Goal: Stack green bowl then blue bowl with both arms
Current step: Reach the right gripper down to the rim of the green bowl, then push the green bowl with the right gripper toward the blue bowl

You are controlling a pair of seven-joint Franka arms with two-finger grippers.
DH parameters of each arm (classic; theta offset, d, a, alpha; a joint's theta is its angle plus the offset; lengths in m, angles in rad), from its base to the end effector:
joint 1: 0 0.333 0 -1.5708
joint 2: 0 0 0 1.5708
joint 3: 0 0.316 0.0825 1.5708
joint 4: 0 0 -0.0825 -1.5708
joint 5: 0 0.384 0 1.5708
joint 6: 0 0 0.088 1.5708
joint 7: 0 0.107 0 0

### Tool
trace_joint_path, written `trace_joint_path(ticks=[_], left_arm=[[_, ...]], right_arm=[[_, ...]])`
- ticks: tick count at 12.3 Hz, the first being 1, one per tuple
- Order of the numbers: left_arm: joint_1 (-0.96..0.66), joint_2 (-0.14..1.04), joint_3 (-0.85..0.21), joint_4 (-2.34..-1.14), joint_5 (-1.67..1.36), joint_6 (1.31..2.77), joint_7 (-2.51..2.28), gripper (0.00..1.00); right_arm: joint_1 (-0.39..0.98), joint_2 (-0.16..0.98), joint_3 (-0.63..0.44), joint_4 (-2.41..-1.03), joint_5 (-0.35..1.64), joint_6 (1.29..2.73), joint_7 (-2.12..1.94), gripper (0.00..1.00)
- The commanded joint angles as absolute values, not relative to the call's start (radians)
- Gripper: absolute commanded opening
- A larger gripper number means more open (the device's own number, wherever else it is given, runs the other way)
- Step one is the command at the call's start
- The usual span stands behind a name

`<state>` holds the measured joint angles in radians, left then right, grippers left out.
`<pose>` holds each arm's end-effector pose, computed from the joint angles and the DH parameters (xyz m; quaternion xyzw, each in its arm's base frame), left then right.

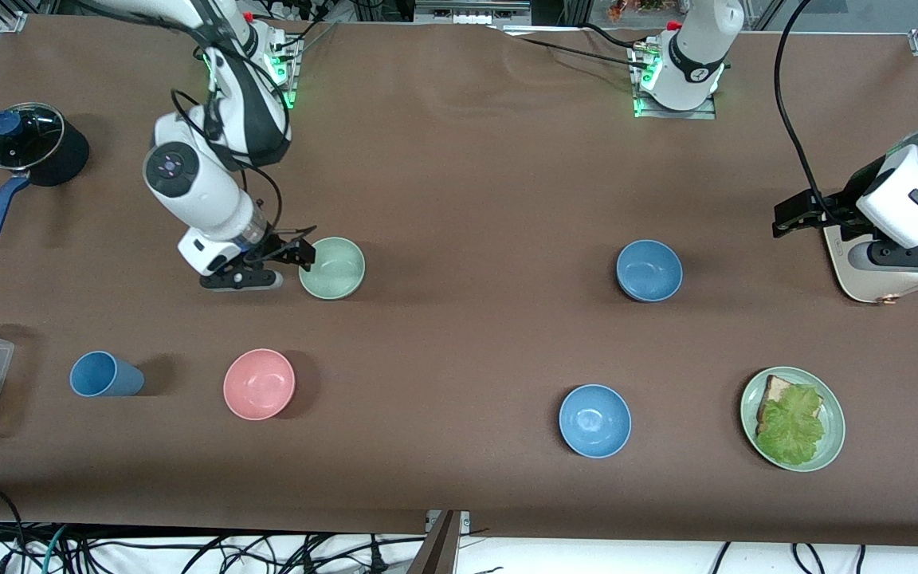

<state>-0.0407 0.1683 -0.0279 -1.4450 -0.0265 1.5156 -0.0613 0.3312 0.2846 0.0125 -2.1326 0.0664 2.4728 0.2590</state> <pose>0.5970 -0.0426 0.5818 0.9987 -0.0036 -0.0497 0.0124 0.5443 0.1945 0.2783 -0.9992 -0.0166 -0.0197 0.0302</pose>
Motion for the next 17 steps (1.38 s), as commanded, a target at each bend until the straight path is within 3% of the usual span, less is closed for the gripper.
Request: trace_joint_path(ticks=[1,2,3,6,7,9,12,17], left_arm=[[-0.043,0.195,-0.025,-1.411,-0.014,1.512,-0.041,1.0],[-0.043,0.195,-0.026,-1.411,-0.014,1.514,-0.041,1.0],[-0.044,0.196,-0.025,-1.411,-0.014,1.514,-0.041,1.0],[-0.046,0.196,-0.026,-1.411,-0.014,1.514,-0.041,1.0],[-0.046,0.196,-0.026,-1.411,-0.014,1.514,-0.041,1.0],[-0.044,0.196,-0.026,-1.411,-0.014,1.514,-0.043,1.0],[-0.044,0.195,-0.026,-1.411,-0.014,1.513,-0.054,1.0],[-0.04,0.19,-0.035,-1.416,-0.015,1.54,-0.057,1.0]], right_arm=[[0.337,0.345,0.017,-2.163,0.075,2.574,0.275,0.98],[0.339,0.353,0.017,-2.175,0.075,2.582,0.303,0.92],[0.345,0.359,0.02,-2.184,0.075,2.582,0.327,0.79],[0.35,0.367,0.031,-2.195,0.075,2.589,0.356,0.1],[0.35,0.37,0.031,-2.195,0.075,2.588,0.357,0.0],[0.353,0.368,0.041,-2.18,0.075,2.577,0.403,0.0],[0.362,0.377,0.109,-2.038,0.075,2.49,0.478,0.0],[0.604,0.651,0.121,-1.651,0.06,2.487,0.889,0.0]])
